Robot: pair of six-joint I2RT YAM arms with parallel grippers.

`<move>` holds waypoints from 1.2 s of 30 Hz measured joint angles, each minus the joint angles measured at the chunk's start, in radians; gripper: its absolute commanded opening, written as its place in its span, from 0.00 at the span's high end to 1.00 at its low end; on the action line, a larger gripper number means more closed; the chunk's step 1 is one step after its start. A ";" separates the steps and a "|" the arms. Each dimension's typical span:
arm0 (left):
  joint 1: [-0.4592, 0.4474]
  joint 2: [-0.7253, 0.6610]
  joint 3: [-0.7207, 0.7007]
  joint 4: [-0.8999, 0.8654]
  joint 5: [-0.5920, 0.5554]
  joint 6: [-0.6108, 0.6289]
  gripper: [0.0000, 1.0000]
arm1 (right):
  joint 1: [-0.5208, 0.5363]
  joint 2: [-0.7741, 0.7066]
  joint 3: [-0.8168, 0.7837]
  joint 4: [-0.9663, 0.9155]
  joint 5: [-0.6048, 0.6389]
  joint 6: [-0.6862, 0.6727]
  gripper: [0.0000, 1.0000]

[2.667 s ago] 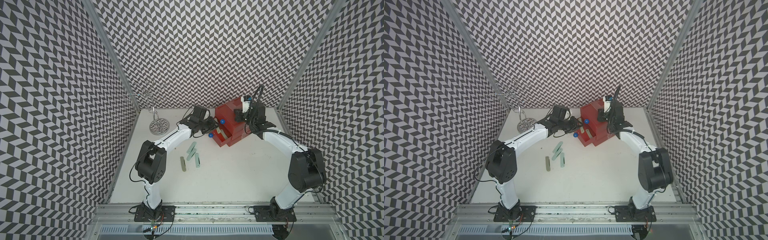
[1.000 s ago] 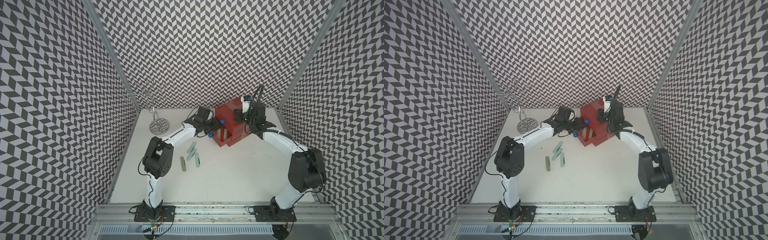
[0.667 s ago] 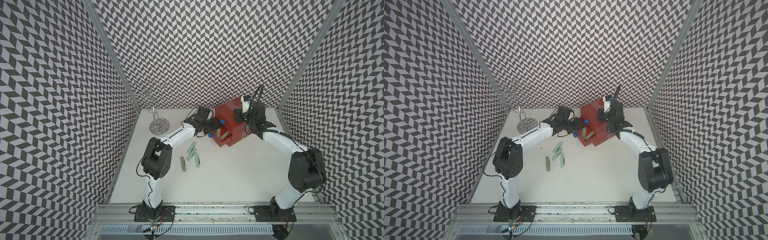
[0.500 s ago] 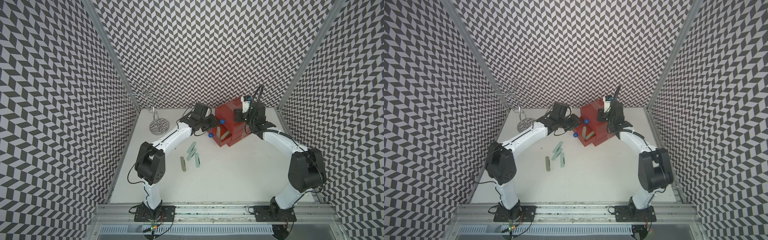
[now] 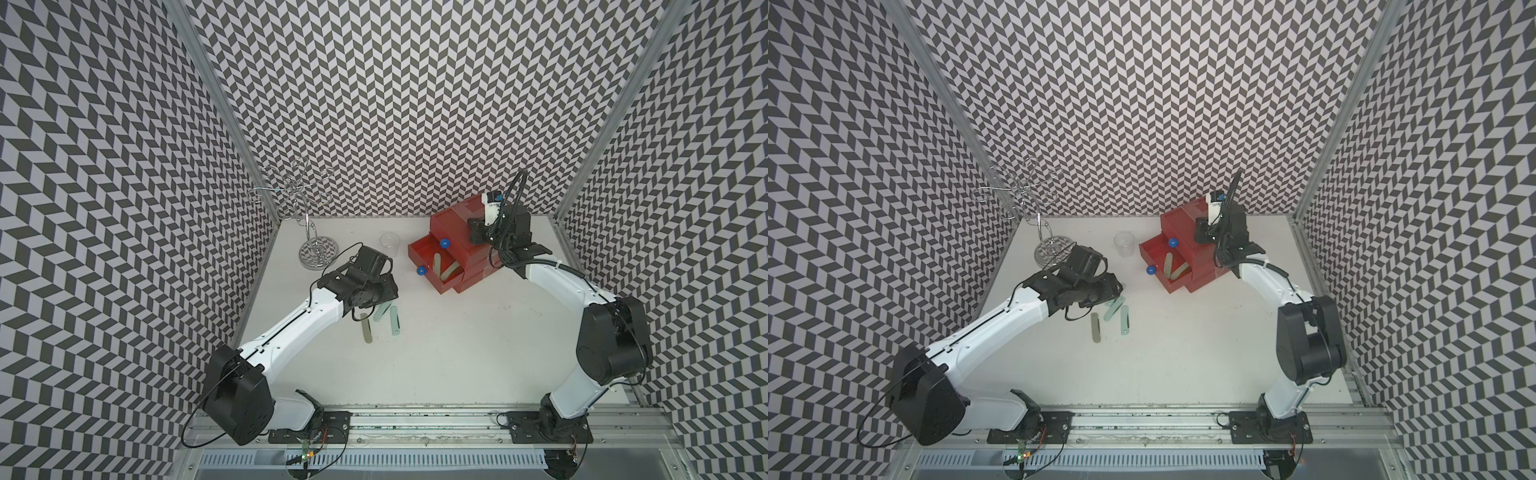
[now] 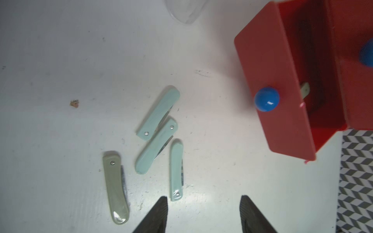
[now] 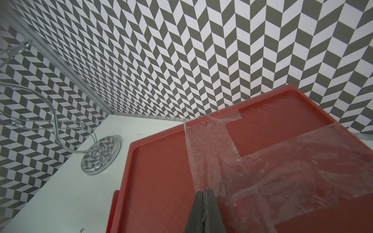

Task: Place the fruit knives into the drawer by color
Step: Pick up the fruit knife from the center of the board.

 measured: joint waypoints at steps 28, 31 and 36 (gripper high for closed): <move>0.081 0.048 -0.288 -0.094 0.005 0.090 0.29 | 0.000 0.000 0.000 0.000 0.001 0.000 1.00; 0.088 0.078 -0.288 -0.093 0.011 0.100 0.30 | 0.000 0.000 0.000 0.000 0.001 0.000 1.00; 0.106 0.112 -0.288 -0.094 0.014 0.116 0.32 | 0.000 0.001 0.000 0.000 0.001 0.000 1.00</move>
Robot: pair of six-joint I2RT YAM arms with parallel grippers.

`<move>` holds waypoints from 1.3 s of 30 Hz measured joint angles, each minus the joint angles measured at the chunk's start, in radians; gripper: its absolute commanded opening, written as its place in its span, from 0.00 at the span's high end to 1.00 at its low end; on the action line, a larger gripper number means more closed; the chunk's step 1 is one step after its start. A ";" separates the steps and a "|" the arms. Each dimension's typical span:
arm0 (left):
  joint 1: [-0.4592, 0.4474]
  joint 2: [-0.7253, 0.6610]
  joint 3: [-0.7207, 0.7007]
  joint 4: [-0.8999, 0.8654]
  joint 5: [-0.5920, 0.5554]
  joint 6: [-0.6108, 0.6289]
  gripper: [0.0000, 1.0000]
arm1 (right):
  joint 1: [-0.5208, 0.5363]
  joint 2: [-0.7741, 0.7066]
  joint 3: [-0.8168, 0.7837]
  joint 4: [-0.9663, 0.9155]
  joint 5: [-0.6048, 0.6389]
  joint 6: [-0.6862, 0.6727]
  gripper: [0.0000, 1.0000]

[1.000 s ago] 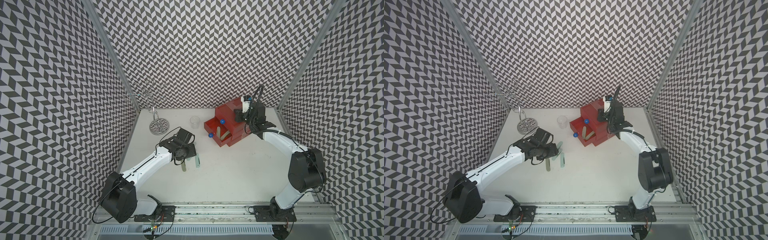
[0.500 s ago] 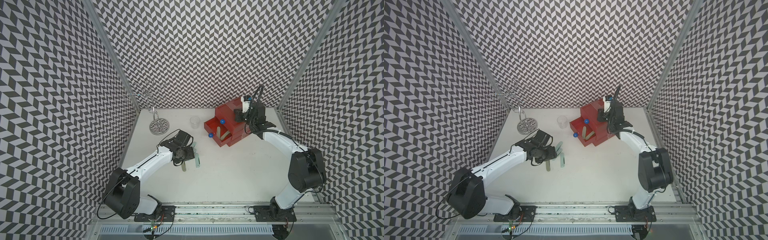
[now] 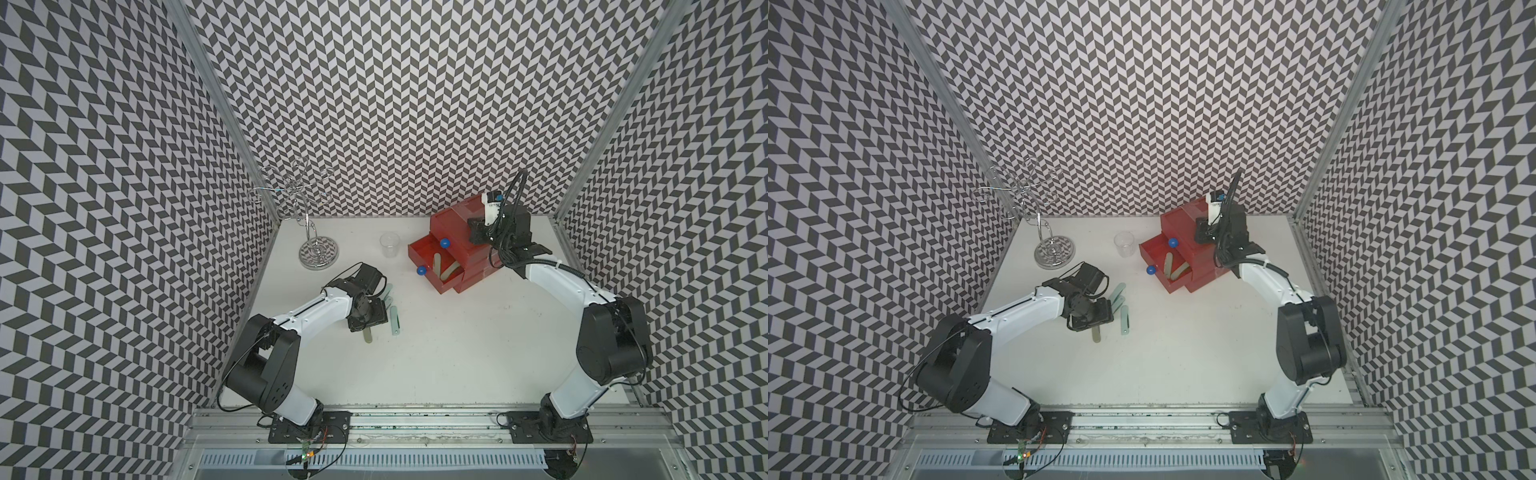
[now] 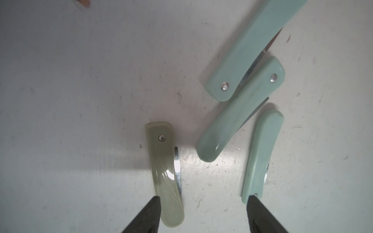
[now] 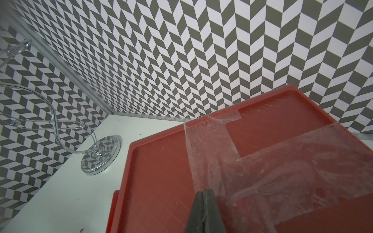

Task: Place the fruit knives into the drawer by color
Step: Pick up the fruit knife from the center of the board.

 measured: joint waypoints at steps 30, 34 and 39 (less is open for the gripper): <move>0.071 0.143 0.052 -0.109 0.011 0.126 0.49 | 0.001 0.008 0.000 0.021 0.006 -0.001 1.00; 0.071 0.157 0.067 -0.127 -0.006 0.126 0.49 | 0.001 0.008 0.000 0.021 0.006 -0.001 1.00; 0.063 0.166 0.076 -0.137 -0.029 0.122 0.50 | 0.001 0.008 0.000 0.021 0.006 -0.001 1.00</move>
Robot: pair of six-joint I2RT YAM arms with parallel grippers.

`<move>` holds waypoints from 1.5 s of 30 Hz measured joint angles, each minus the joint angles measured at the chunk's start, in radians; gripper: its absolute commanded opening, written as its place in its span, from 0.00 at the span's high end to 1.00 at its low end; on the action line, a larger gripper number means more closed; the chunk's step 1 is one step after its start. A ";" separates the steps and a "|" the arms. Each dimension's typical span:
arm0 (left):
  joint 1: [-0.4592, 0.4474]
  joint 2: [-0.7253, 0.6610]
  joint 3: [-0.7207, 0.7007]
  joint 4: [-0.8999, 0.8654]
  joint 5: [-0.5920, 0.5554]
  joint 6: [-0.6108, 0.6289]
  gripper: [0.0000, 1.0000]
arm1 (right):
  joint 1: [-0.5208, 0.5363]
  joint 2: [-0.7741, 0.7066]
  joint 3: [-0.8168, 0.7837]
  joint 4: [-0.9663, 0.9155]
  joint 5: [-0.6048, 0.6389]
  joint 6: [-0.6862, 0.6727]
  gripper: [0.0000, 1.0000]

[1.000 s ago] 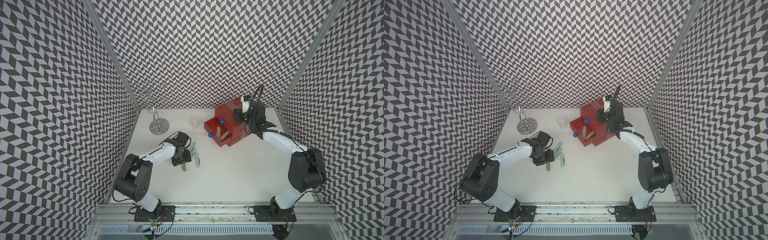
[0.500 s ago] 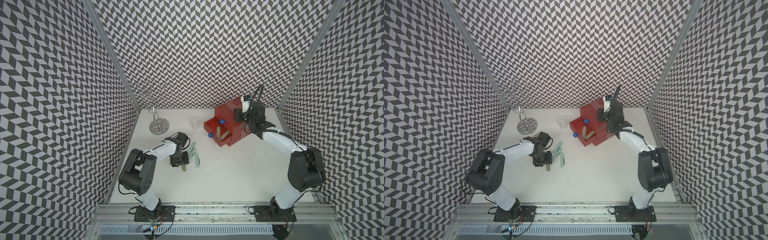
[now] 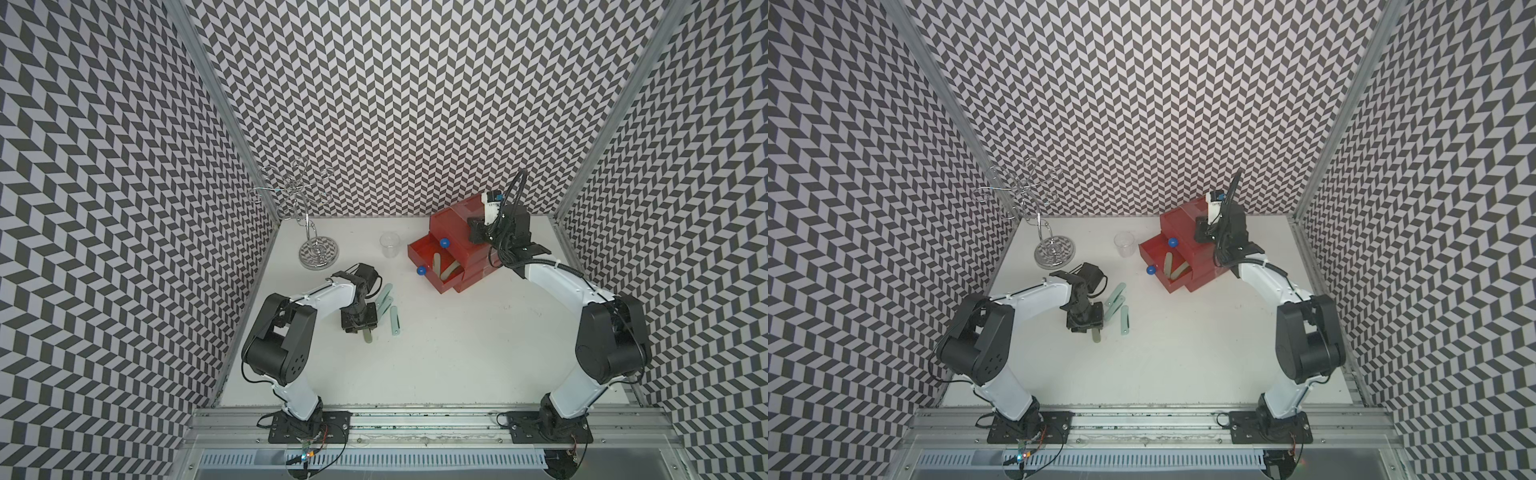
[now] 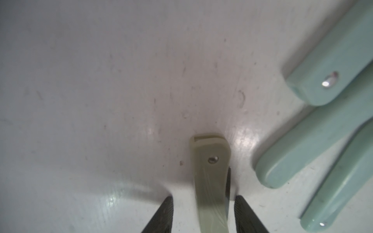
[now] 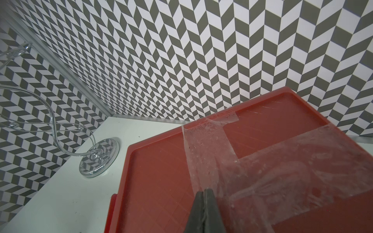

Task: Place the fruit knives into the drawer by color
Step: Pick up the fruit knife from the center of the board.

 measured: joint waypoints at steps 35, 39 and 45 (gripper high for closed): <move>-0.050 0.005 0.039 -0.027 -0.055 -0.043 0.75 | 0.000 0.000 0.000 0.000 0.000 0.000 1.00; -0.050 -0.051 0.053 -0.037 -0.046 -0.048 0.75 | 0.000 0.000 0.000 0.000 0.000 0.000 1.00; -0.049 -0.107 0.138 -0.039 0.000 -0.064 0.75 | 0.000 0.000 0.000 0.000 0.000 0.000 1.00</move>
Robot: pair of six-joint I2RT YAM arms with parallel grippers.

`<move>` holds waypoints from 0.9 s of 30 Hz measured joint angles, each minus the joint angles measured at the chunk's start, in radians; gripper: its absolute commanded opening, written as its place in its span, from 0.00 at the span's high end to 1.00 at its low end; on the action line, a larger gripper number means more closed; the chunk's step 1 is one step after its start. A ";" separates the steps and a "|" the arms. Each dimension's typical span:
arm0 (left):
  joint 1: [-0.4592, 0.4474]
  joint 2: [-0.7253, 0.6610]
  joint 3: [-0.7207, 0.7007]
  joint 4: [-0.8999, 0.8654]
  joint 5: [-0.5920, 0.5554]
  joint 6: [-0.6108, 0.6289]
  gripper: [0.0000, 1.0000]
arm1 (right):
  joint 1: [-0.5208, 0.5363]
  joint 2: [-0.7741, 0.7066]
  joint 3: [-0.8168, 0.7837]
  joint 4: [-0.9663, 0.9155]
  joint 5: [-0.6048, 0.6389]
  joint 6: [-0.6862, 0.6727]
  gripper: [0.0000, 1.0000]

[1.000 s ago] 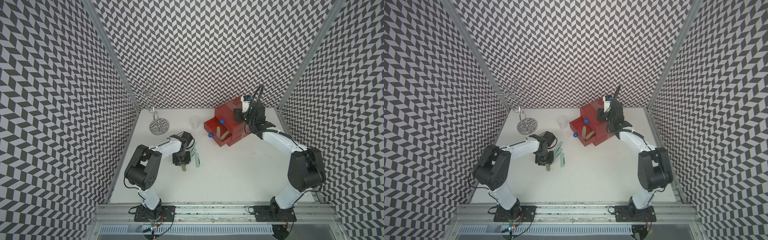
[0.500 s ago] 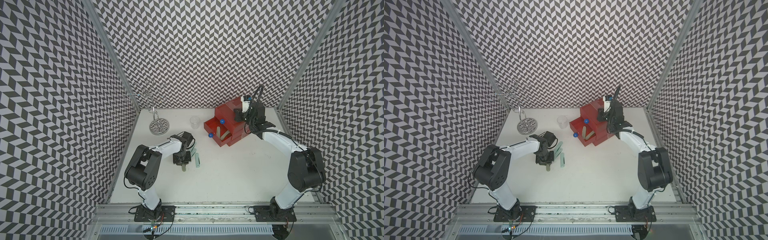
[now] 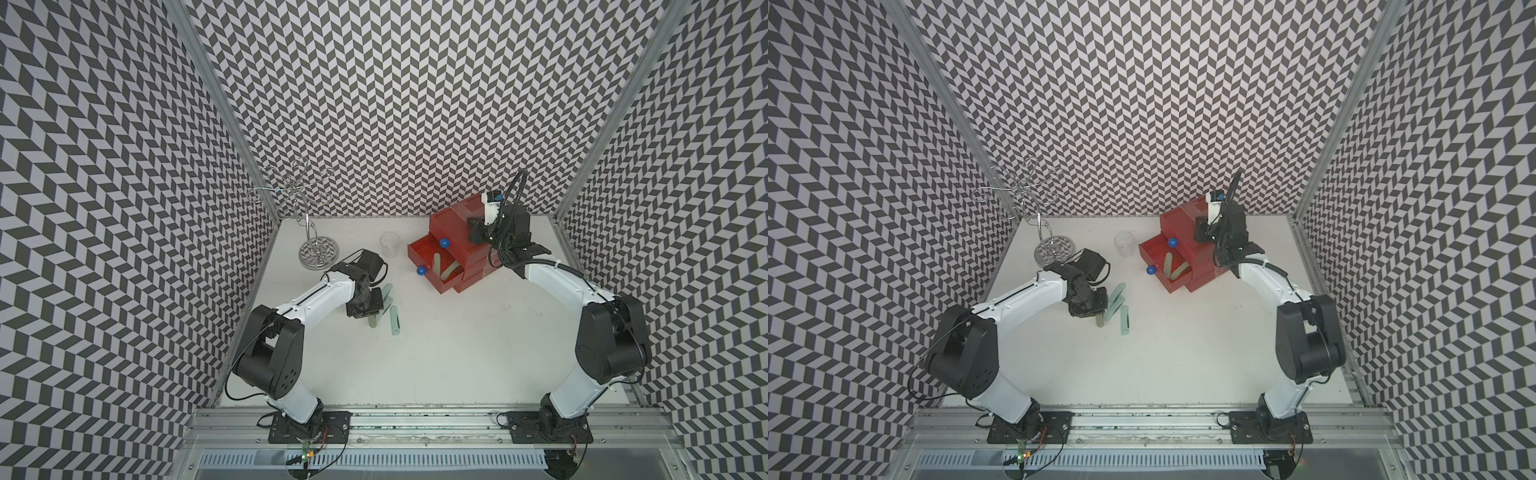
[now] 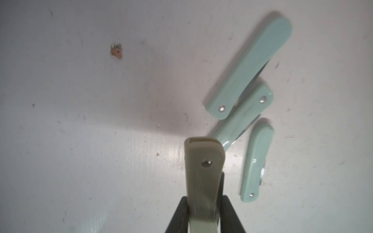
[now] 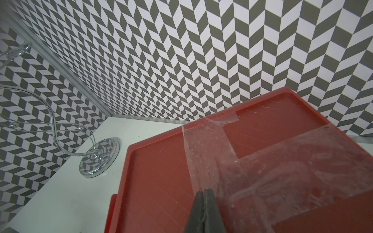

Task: Place the fruit knives into the drawer by color
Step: Pick up the fruit knife from the center of the board, then place the fruit knife in the drawer.

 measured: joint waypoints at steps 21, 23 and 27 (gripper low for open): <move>0.001 -0.003 0.256 0.308 0.295 -0.089 0.76 | 0.000 0.001 0.000 0.000 0.004 0.000 1.00; 0.000 0.025 0.283 0.350 0.322 -0.108 0.76 | 0.000 0.001 0.000 0.000 0.004 0.000 1.00; -0.001 0.101 0.323 0.420 0.366 -0.141 0.76 | 0.000 0.002 0.000 0.000 0.005 0.000 1.00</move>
